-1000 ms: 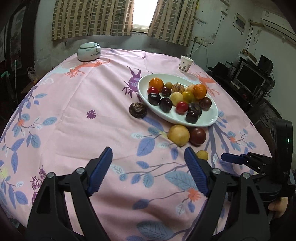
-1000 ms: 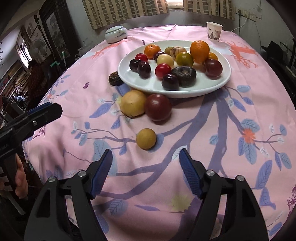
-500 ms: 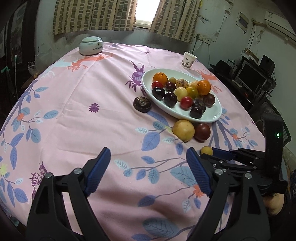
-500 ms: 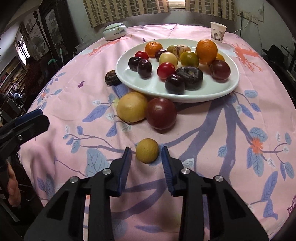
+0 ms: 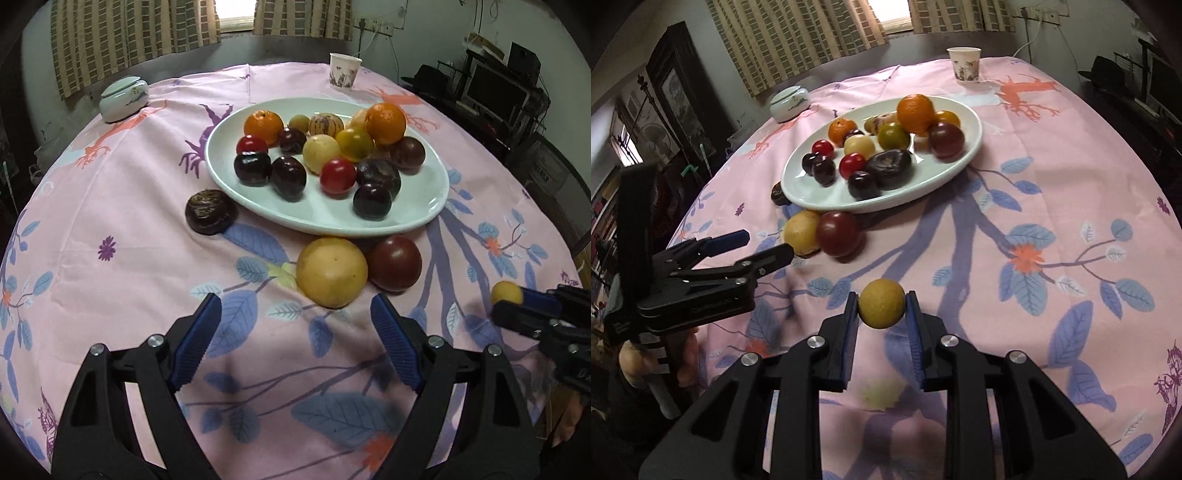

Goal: Organize fruits
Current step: 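Grasp the large yellow-brown pear with the left tool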

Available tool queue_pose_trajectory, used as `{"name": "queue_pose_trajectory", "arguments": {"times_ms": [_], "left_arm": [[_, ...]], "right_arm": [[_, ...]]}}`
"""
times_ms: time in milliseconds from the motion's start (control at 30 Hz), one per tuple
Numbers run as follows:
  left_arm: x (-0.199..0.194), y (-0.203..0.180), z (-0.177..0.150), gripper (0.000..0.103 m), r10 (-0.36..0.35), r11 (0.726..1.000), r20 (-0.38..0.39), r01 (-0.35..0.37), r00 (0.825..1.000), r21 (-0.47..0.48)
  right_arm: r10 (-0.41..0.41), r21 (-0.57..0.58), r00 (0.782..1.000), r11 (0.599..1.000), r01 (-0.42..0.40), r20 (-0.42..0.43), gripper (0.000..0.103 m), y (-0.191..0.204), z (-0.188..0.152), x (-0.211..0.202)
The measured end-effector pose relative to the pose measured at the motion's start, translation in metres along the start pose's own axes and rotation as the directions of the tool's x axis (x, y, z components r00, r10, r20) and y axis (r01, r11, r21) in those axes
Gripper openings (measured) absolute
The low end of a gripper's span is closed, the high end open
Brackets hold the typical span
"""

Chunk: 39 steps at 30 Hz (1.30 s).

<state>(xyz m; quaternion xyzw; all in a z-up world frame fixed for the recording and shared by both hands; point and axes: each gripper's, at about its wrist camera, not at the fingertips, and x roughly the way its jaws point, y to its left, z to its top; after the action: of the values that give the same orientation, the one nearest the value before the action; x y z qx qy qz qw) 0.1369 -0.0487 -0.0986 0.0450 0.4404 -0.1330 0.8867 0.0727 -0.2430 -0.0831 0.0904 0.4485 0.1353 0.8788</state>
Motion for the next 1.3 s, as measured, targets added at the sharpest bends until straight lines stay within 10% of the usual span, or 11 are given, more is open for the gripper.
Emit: {"name": "queue_pose_trajectory", "arguments": {"times_ms": [500, 667, 1300], "left_arm": [[0.034, -0.007, 0.018, 0.073, -0.046, 0.996, -0.05, 0.049, 0.998, 0.074], [0.03, -0.018, 0.016, 0.047, -0.058, 0.991, -0.042, 0.062, 0.997, 0.115], [-0.056, -0.016, -0.04, 0.046, -0.16, 0.987, 0.044, 0.159, 0.986, 0.032]], "right_arm": [[0.063, 0.102, 0.998, 0.993, -0.064, 0.009, 0.026, -0.033, -0.003, -0.009], [0.066, 0.1, 0.998, 0.993, -0.067, 0.013, 0.026, -0.03, -0.001, -0.01], [0.076, 0.018, 0.997, 0.997, -0.076, 0.004, 0.026, 0.01, 0.0, -0.015]]}}
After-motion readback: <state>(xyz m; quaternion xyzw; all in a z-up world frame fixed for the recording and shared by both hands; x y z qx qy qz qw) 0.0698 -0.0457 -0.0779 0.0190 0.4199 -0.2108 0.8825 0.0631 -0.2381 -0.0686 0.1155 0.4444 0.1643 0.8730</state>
